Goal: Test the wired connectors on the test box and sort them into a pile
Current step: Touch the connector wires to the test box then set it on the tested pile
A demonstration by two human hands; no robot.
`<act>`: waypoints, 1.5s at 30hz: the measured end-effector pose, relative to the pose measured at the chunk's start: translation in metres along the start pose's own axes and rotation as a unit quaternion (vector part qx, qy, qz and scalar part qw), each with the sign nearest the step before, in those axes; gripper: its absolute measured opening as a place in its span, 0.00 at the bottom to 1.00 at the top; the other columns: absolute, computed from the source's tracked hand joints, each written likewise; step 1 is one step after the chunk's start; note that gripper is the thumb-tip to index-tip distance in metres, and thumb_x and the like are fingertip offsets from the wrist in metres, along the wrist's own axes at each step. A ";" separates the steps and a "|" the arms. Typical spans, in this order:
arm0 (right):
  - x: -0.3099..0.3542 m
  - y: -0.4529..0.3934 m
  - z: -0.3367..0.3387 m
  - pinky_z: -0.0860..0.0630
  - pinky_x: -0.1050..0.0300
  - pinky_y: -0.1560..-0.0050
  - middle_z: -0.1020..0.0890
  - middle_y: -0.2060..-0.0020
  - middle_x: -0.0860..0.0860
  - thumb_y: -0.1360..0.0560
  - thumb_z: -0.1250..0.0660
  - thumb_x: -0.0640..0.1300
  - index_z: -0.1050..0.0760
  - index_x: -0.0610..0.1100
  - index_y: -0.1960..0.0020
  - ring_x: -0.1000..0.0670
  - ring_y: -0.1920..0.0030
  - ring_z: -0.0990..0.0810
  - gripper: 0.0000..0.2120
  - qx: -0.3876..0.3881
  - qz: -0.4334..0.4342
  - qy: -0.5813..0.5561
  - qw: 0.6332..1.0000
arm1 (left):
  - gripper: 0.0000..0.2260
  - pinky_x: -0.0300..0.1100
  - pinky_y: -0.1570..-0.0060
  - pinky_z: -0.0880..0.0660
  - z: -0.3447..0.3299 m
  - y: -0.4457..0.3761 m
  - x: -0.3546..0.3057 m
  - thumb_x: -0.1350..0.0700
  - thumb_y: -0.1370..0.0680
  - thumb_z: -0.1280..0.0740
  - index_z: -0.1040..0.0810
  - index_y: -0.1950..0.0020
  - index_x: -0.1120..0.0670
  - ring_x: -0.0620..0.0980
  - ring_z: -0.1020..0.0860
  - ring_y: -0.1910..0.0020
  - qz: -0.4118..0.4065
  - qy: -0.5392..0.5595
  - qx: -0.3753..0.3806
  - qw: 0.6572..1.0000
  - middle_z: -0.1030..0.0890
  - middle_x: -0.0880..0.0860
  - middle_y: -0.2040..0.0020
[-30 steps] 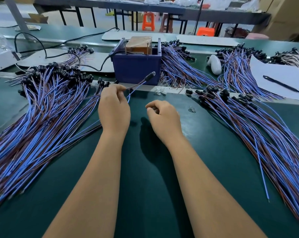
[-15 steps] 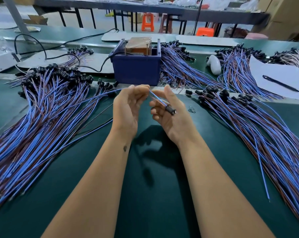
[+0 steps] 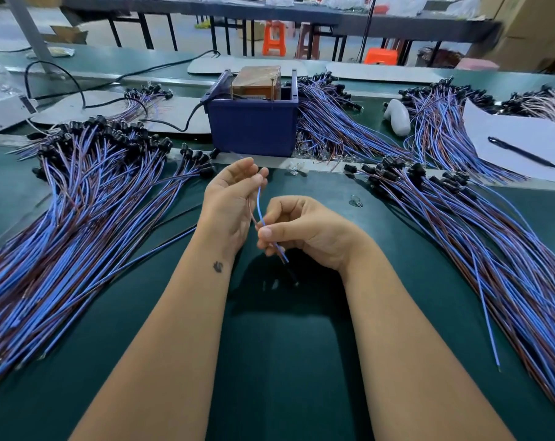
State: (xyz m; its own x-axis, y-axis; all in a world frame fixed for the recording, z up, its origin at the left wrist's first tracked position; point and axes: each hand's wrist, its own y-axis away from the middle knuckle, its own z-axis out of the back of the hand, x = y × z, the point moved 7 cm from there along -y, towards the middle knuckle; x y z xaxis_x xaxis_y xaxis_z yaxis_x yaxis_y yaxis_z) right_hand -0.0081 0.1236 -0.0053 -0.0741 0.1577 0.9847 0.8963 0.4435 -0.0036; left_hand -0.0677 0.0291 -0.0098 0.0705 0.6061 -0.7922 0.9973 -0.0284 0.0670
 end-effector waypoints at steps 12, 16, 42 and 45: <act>0.006 -0.003 0.038 0.26 0.59 0.62 0.25 0.73 0.54 0.17 0.45 0.49 0.22 0.44 0.60 0.55 0.70 0.26 0.19 -0.256 0.058 -0.100 0.960 | 0.25 0.36 0.64 0.21 -0.039 0.026 0.008 0.77 0.25 0.46 0.19 0.69 0.56 0.47 0.18 0.67 0.054 -0.032 0.195 0.979 0.18 0.54 0.66; 0.011 0.000 0.037 0.27 0.61 0.69 0.23 0.69 0.49 0.19 0.42 0.41 0.19 0.41 0.57 0.52 0.69 0.26 0.15 -0.284 0.082 -0.066 0.953 | 0.17 0.38 0.63 0.21 -0.041 0.029 0.018 0.76 0.26 0.44 0.24 0.63 0.57 0.48 0.19 0.68 0.063 -0.147 0.203 0.966 0.20 0.53 0.61; 0.014 0.011 0.050 0.22 0.48 0.51 0.19 0.60 0.44 0.24 0.31 0.39 0.22 0.42 0.56 0.49 0.59 0.22 0.03 -0.415 0.124 0.059 0.900 | 0.14 0.33 0.73 0.34 -0.027 0.023 0.006 0.56 0.17 0.42 0.21 0.60 0.52 0.41 0.32 0.75 -0.050 -0.385 0.127 0.913 0.24 0.48 0.70; 0.014 0.009 0.049 0.22 0.47 0.49 0.18 0.60 0.44 0.23 0.32 0.39 0.22 0.43 0.56 0.49 0.59 0.21 0.04 -0.407 0.118 0.069 0.903 | 0.16 0.36 0.73 0.35 -0.024 0.019 0.007 0.58 0.19 0.43 0.24 0.65 0.52 0.43 0.34 0.74 -0.035 -0.372 0.114 0.920 0.26 0.47 0.71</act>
State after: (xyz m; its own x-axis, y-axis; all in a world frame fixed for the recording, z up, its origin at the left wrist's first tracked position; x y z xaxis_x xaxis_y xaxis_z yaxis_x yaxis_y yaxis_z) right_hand -0.0221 0.1729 0.0001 0.1667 0.0259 0.9857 0.9089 -0.3916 -0.1434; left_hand -0.0488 0.0516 0.0008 -0.0868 -0.0977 -0.9914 0.9717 -0.2276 -0.0626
